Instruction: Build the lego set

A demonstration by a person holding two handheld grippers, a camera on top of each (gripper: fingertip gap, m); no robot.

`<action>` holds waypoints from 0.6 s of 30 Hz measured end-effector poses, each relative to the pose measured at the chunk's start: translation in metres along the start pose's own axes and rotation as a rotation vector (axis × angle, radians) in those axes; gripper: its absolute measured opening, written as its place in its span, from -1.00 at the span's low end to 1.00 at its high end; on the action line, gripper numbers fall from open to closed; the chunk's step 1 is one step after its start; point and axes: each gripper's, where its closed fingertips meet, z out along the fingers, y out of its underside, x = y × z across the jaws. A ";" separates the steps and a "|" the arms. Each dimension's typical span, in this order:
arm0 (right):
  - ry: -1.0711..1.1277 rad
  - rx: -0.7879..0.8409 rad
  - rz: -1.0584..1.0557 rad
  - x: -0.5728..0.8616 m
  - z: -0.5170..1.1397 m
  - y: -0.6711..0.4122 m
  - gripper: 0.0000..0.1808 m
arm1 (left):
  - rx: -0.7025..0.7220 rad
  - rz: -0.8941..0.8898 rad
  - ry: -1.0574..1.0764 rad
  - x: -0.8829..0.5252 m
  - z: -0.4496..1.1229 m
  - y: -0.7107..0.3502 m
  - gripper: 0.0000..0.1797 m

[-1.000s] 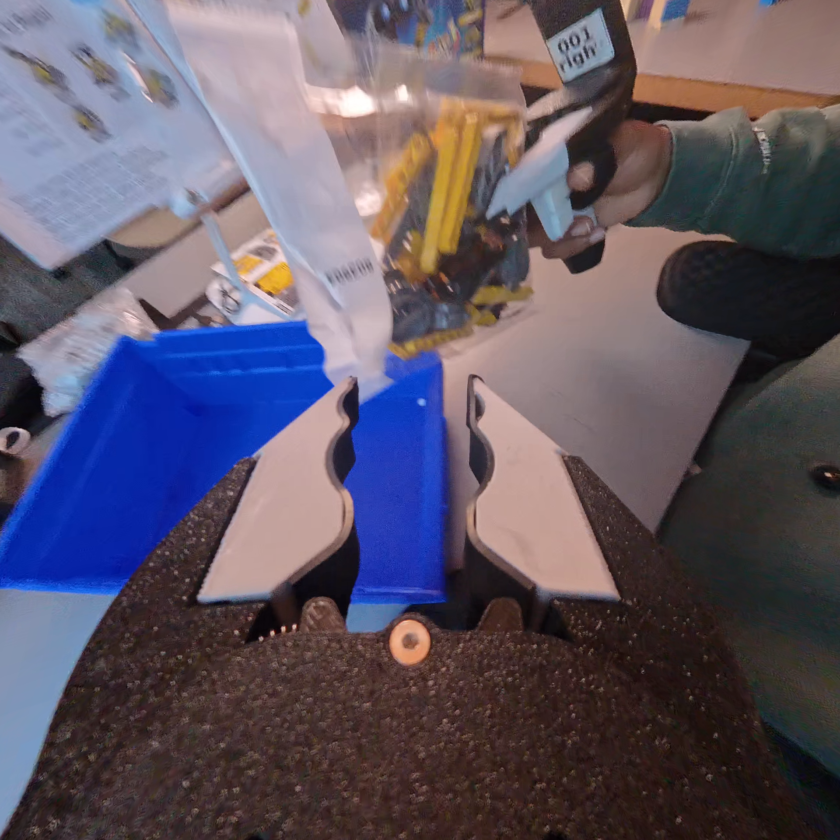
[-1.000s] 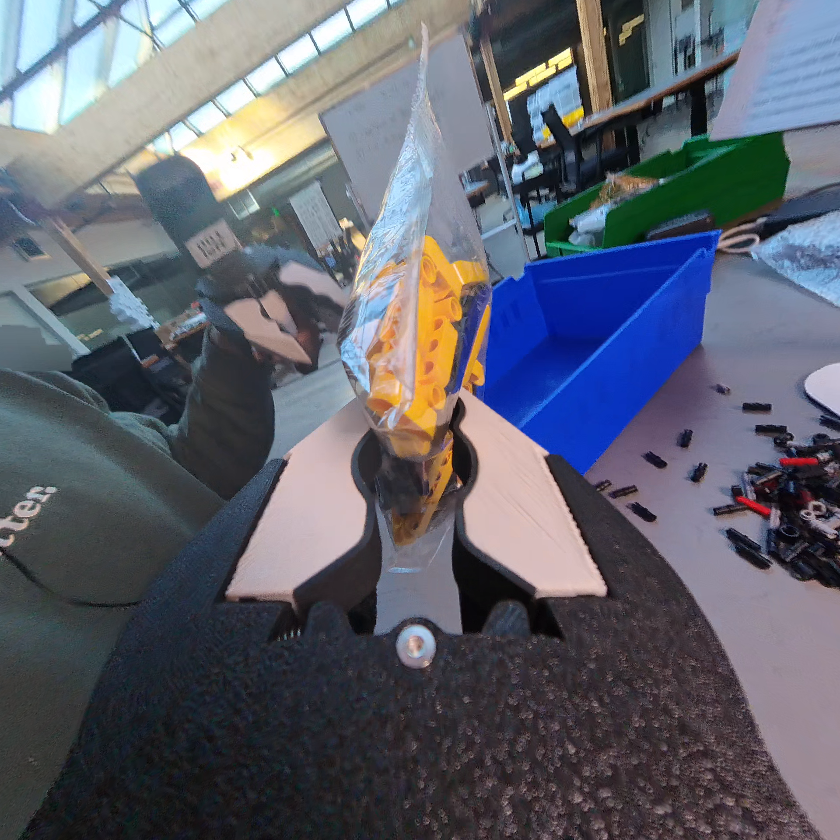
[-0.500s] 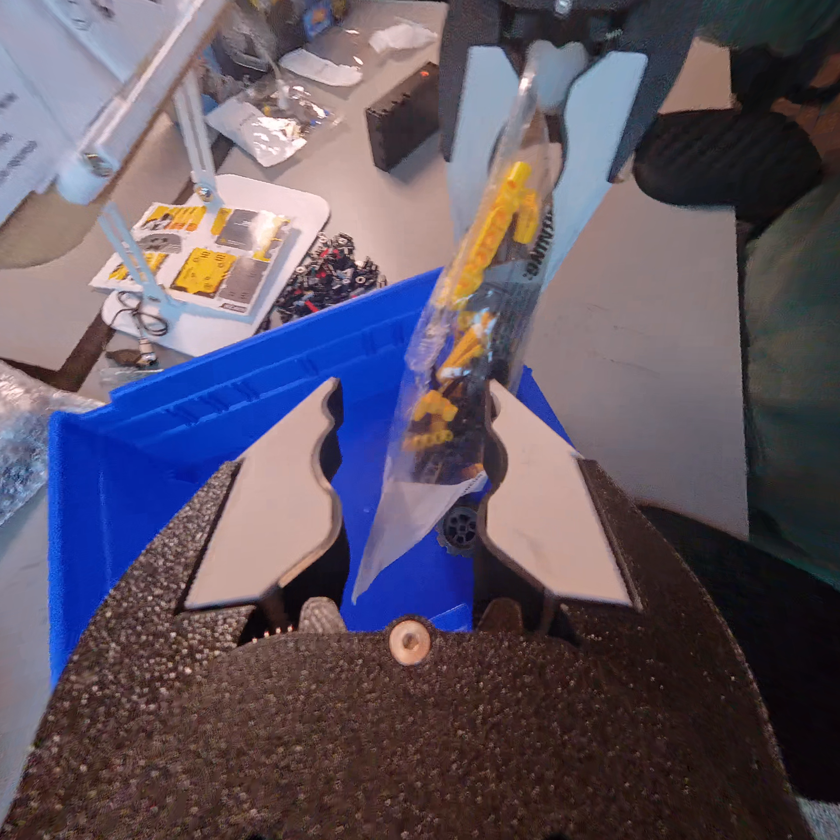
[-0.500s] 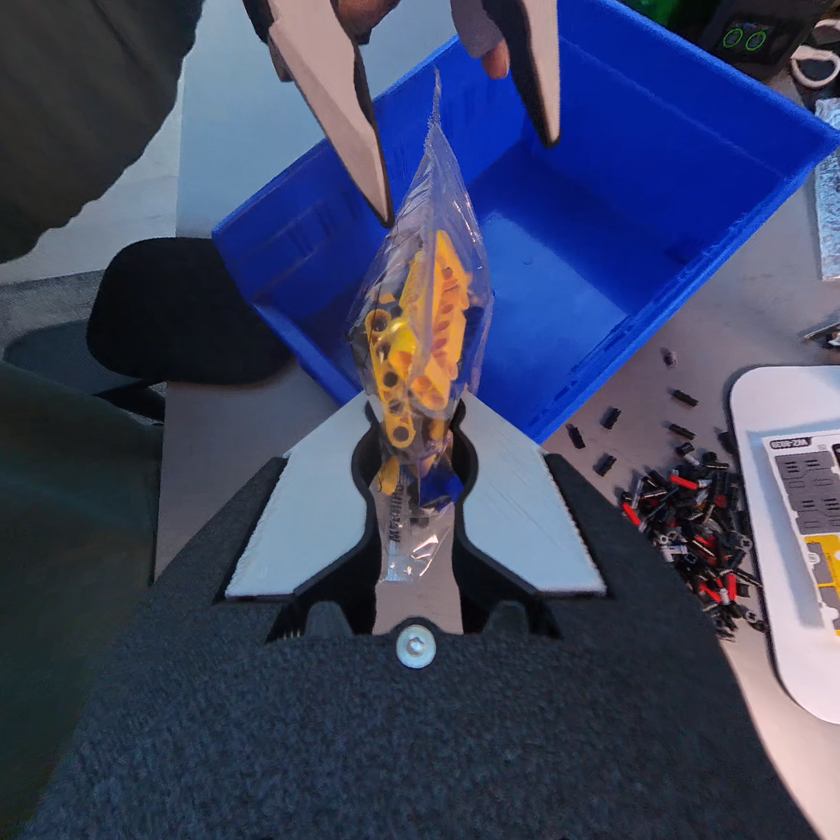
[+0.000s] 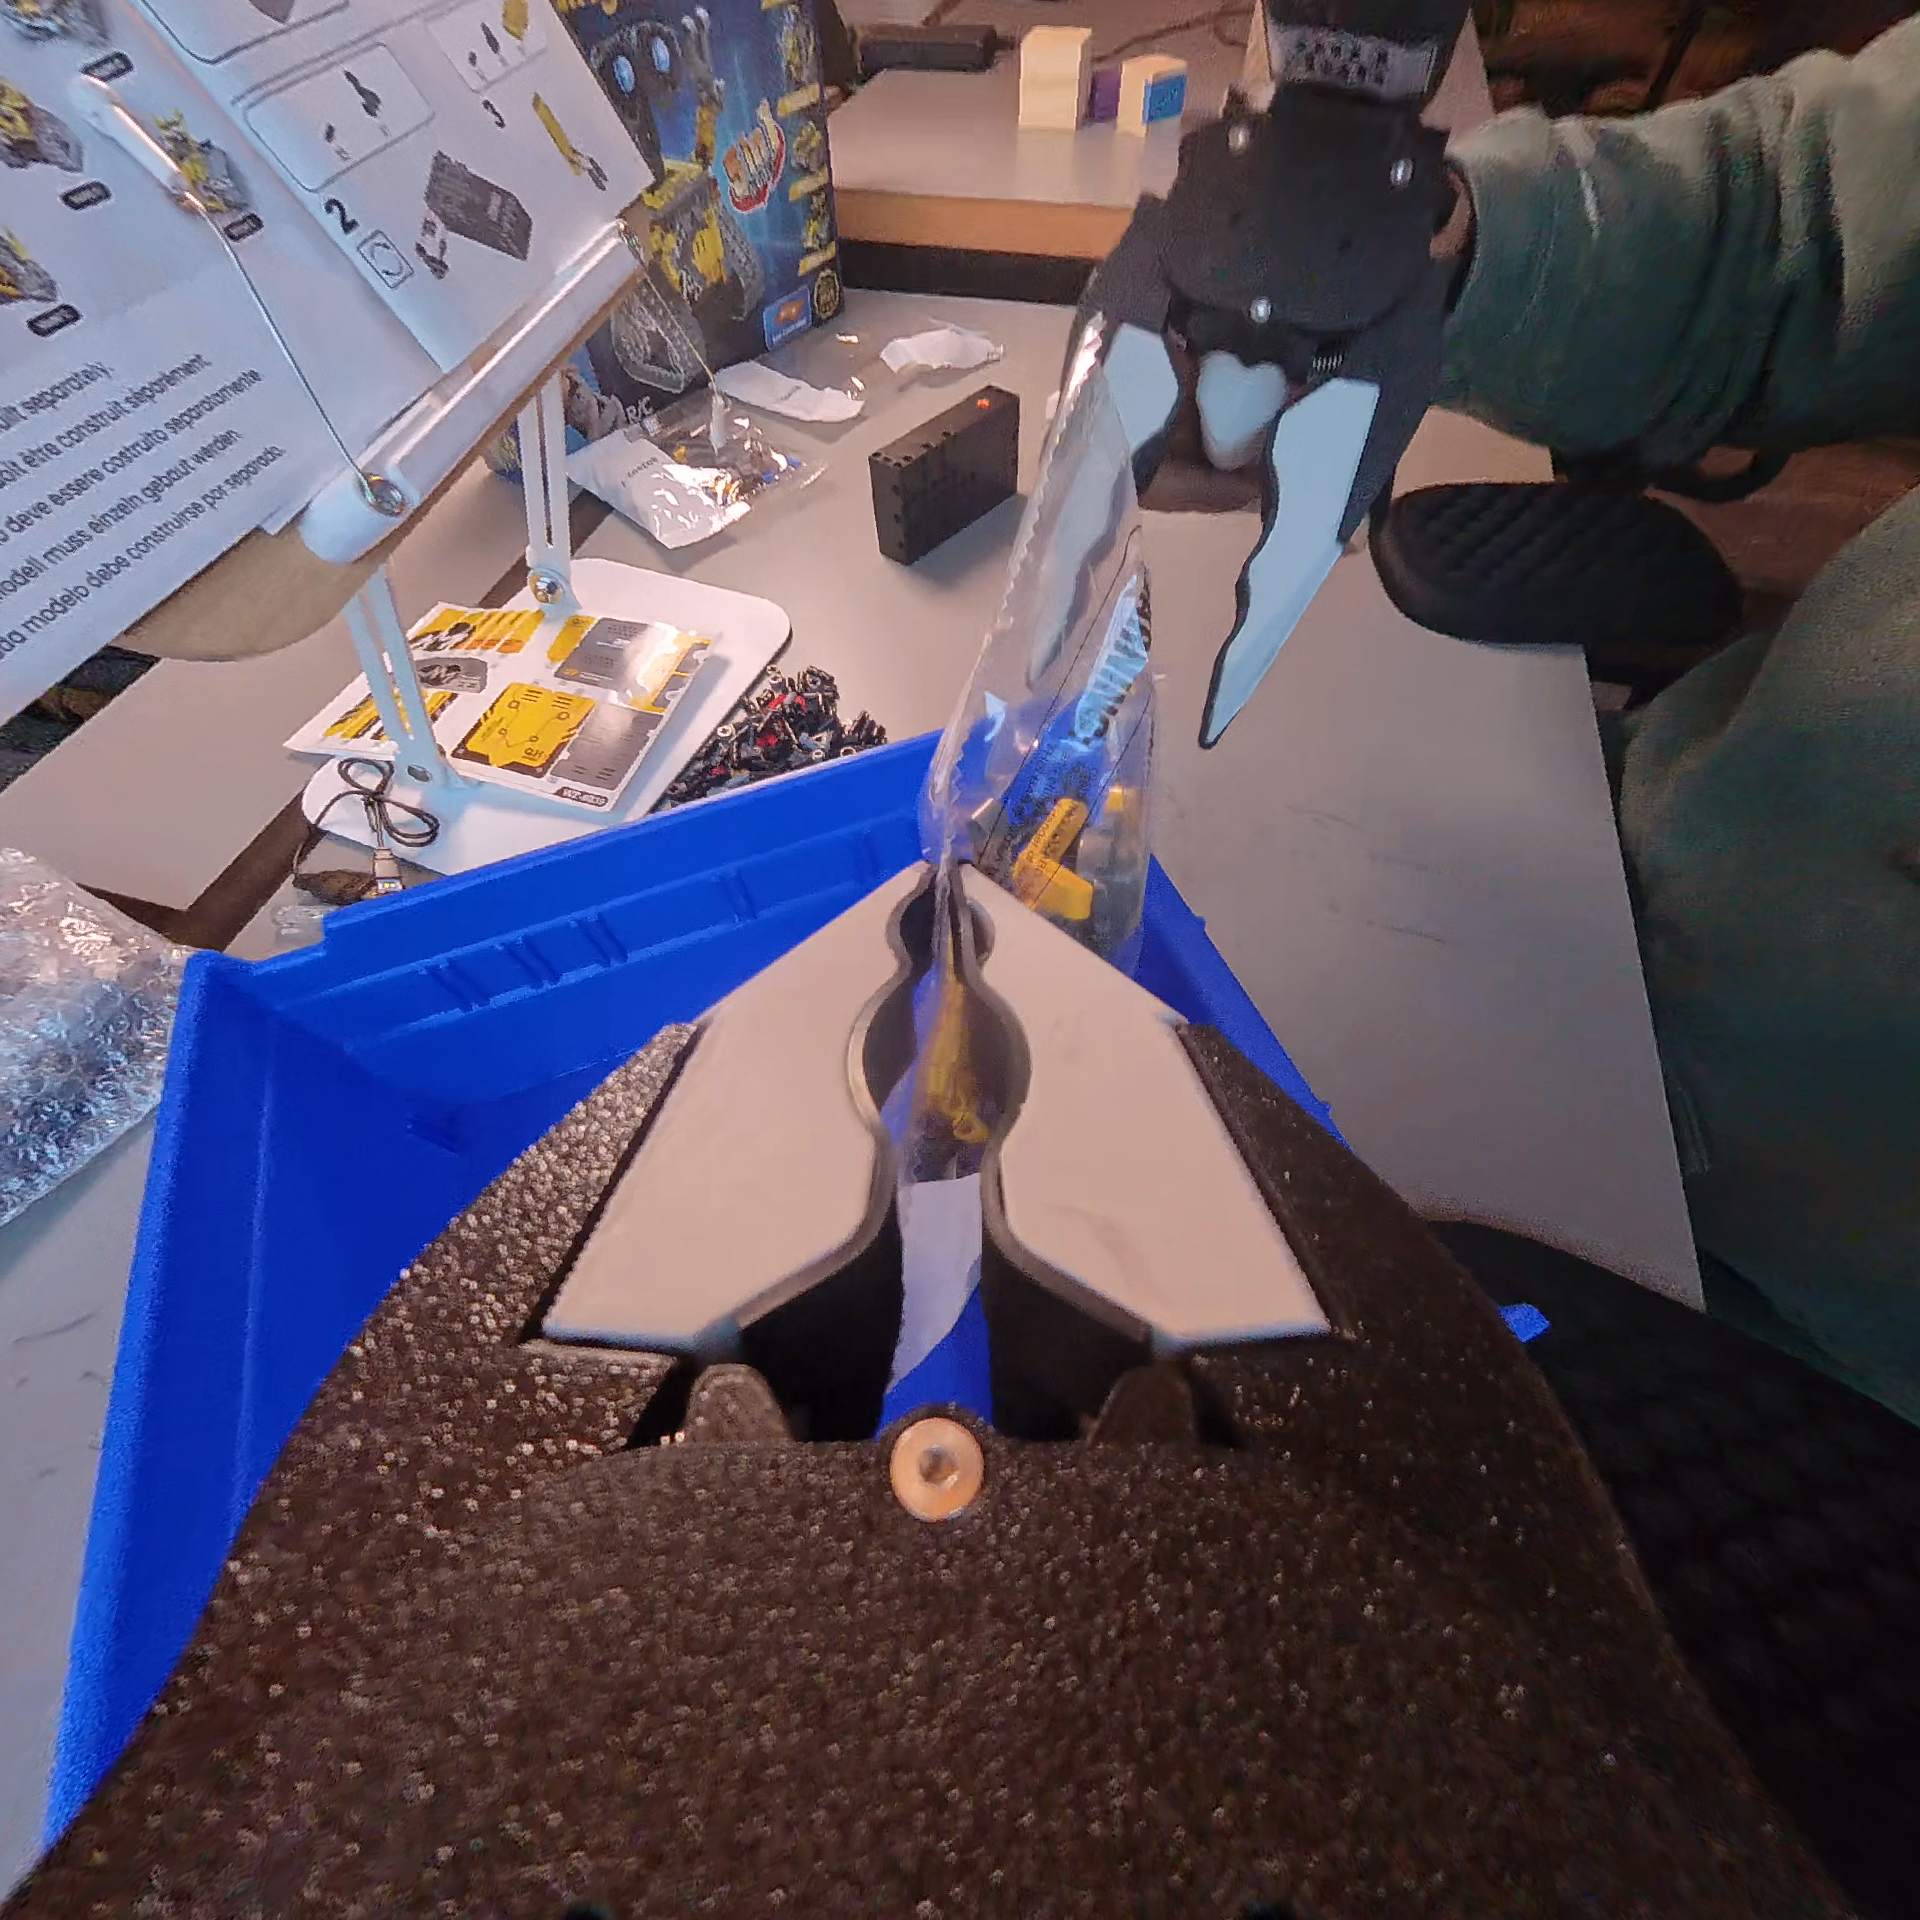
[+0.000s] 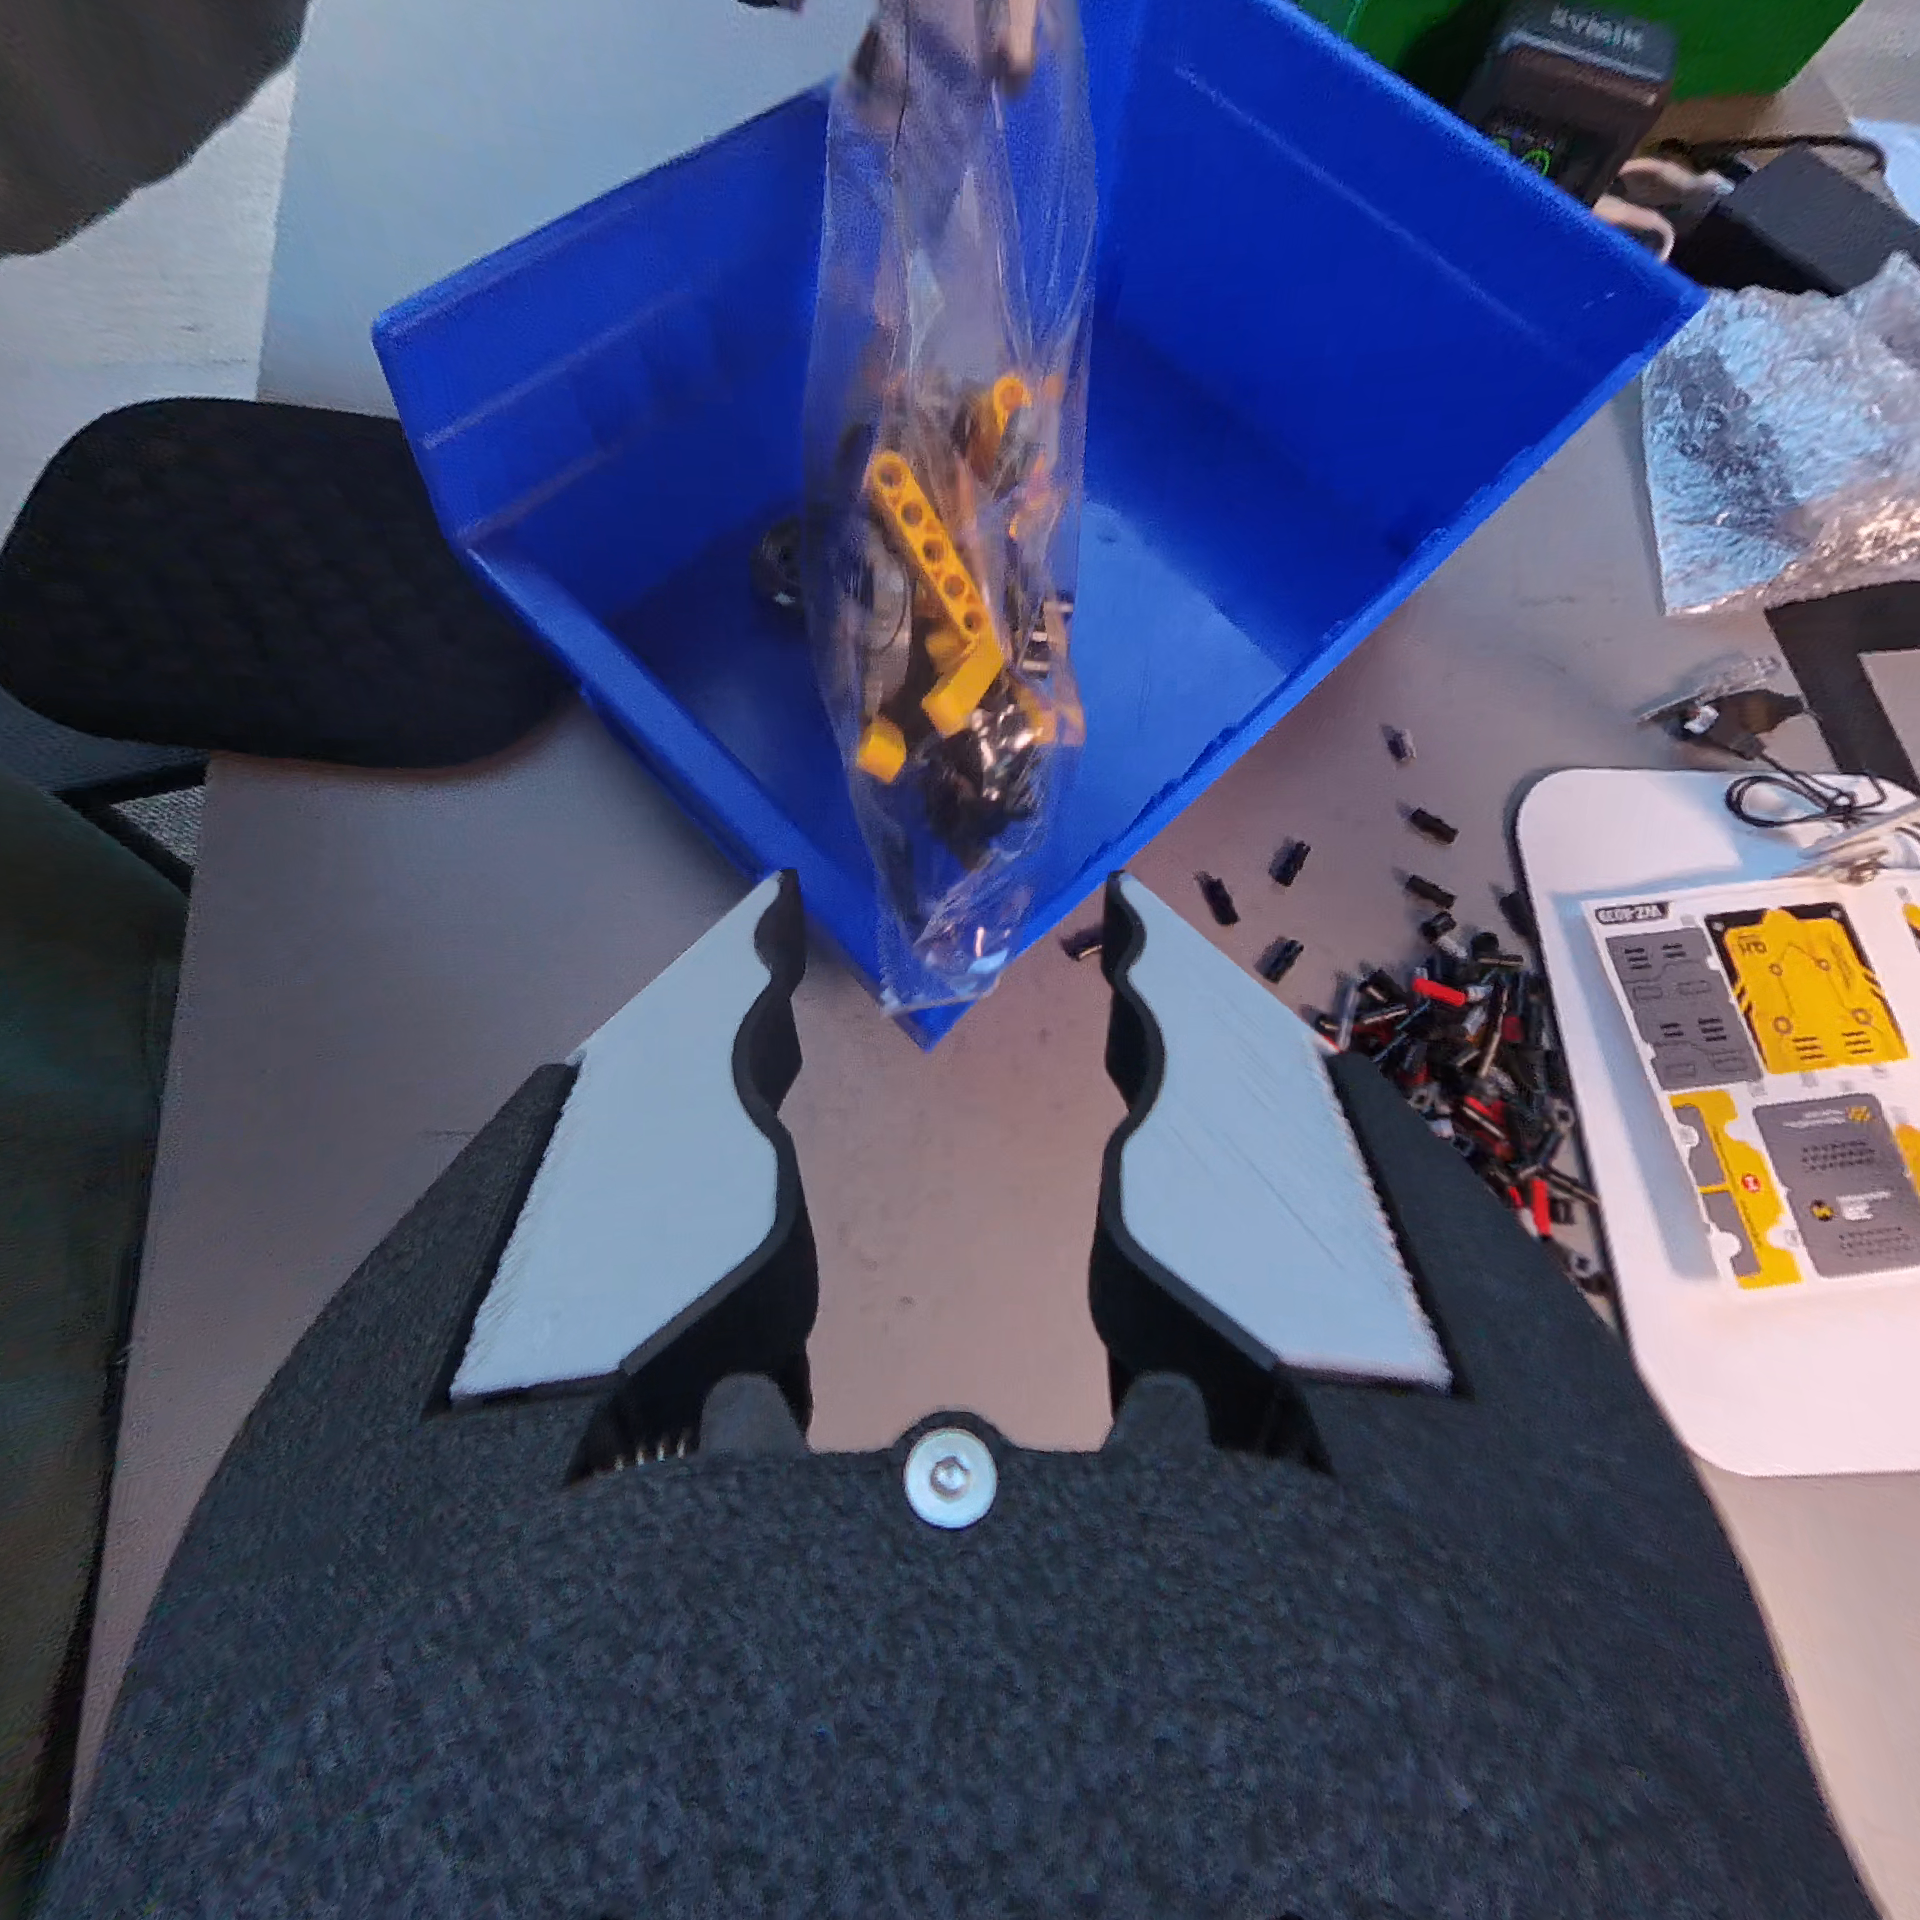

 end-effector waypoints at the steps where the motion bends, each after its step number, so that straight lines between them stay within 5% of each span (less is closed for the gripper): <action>1: 0.013 -0.001 0.010 0.000 0.003 0.005 -0.47 | 0.026 -0.014 0.003 -0.001 -0.002 -0.002 -0.99; 7: 0.074 0.102 0.011 0.019 -0.002 -0.011 -1.00 | 0.137 -0.097 -0.001 -0.013 -0.012 -0.006 -0.99; 18: 0.075 0.187 -0.017 0.039 -0.021 -0.081 -1.00 | 0.100 -0.073 -0.105 -0.025 -0.032 0.001 -0.84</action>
